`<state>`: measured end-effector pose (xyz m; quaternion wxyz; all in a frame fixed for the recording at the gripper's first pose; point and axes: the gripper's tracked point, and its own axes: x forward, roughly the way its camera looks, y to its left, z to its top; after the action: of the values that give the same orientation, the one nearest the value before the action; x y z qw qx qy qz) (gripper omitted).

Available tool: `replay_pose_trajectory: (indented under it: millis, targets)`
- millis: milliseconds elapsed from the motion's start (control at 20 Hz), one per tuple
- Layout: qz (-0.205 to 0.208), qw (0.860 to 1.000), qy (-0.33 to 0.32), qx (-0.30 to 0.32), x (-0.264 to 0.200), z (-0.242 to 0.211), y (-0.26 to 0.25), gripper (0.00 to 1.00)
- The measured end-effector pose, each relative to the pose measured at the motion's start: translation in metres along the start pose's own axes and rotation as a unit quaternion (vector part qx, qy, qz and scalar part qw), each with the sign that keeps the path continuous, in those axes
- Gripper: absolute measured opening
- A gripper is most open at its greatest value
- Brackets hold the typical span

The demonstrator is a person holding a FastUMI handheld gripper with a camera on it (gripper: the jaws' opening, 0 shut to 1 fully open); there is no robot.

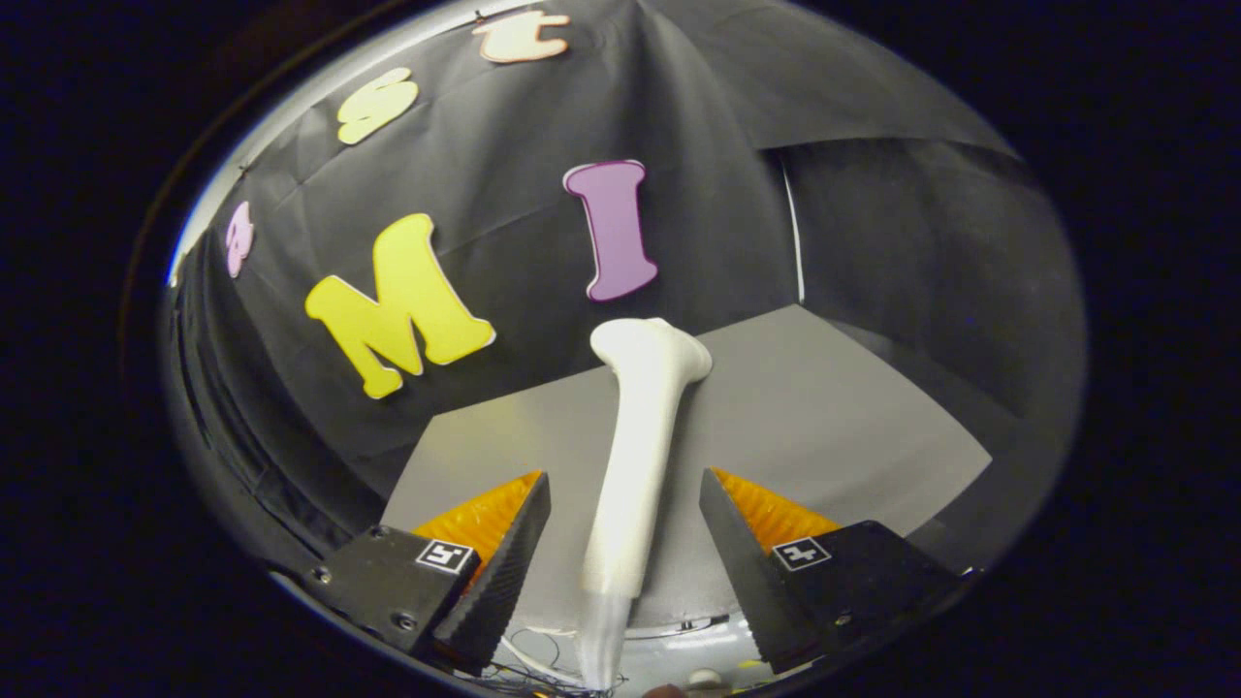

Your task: Iron the clothes twice with a garment steamer, once on the left side and once on the right side.

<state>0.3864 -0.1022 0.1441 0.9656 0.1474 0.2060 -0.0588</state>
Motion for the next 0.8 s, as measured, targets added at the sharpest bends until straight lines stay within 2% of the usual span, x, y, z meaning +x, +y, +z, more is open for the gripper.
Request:
replay_pose_trajectory:
  millis: [350, 550, 600, 650, 800]
  targets:
    - [-0.016, 0.996, 0.086, 0.002, 0.047, 0.005, 0.002, 0.91]
    - [-0.027, 0.995, 0.097, 0.008, 0.054, 0.000, 0.008, 0.79]
    - [-0.035, 0.994, 0.106, 0.017, 0.056, -0.004, 0.007, 0.73]
    - [-0.047, 0.994, 0.092, 0.019, 0.059, -0.001, 0.006, 0.71]
    - [-0.060, 0.995, 0.079, 0.027, 0.061, -0.001, -0.002, 0.51]
